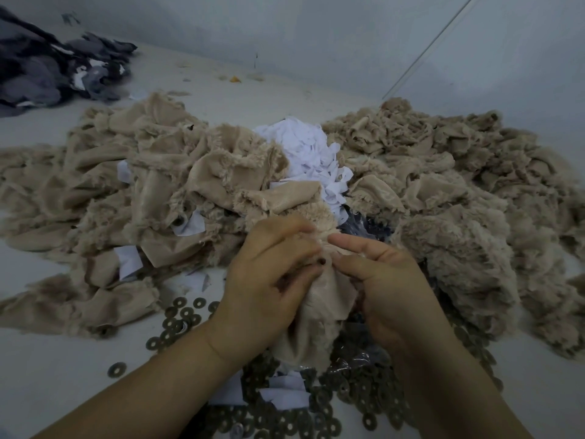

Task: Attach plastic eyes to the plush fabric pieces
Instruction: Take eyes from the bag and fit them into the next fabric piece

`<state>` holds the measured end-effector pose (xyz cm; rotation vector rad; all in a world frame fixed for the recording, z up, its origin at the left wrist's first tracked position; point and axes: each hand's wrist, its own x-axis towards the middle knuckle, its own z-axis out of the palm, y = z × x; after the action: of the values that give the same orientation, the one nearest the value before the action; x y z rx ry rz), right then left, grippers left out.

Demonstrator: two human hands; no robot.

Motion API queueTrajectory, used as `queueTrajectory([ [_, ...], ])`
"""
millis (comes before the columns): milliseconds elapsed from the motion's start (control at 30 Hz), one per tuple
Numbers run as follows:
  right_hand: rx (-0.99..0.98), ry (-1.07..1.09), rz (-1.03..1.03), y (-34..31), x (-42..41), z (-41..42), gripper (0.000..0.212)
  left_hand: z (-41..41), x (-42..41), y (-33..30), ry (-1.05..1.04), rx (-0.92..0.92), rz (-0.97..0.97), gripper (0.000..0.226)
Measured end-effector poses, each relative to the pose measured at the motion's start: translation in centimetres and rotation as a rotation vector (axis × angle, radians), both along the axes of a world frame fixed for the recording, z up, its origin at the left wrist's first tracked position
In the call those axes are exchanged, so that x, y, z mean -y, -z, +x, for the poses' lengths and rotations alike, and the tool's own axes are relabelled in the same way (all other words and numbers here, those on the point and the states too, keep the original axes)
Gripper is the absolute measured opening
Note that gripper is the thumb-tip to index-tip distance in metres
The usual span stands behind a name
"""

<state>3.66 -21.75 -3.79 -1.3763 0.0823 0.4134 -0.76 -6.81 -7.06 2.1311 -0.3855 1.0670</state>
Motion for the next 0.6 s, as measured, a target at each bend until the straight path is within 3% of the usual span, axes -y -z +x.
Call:
queueTrajectory([
  [67,-0.032,-0.005,0.055,0.0,-0.1,0.1,0.02,0.2,-0.1,0.3,0.095,0.068,0.129,0.01],
  [167,-0.107,-0.041,0.165,-0.4,-0.3,-0.1,0.022,0.2,-0.4,0.8,0.143,0.071,0.231,0.02],
  [367,-0.089,-0.077,0.105,-1.1,-0.4,-1.0,0.027,-0.5,-1.3,0.5,0.154,0.041,0.202,0.02],
  [467,0.186,-0.111,-0.254,-1.8,-0.2,-2.0,0.025,-1.1,-2.4,-0.6,0.164,0.02,0.26,0.02],
  [567,0.632,-0.1,-1.048,-2.0,0.9,-2.2,0.012,-2.1,-3.8,-1.5,0.136,-0.009,0.35,0.018],
  [600,0.685,-0.158,-1.201,-2.4,1.1,-2.4,0.007,-2.4,-4.2,-1.7,0.136,-0.028,0.383,0.02],
])
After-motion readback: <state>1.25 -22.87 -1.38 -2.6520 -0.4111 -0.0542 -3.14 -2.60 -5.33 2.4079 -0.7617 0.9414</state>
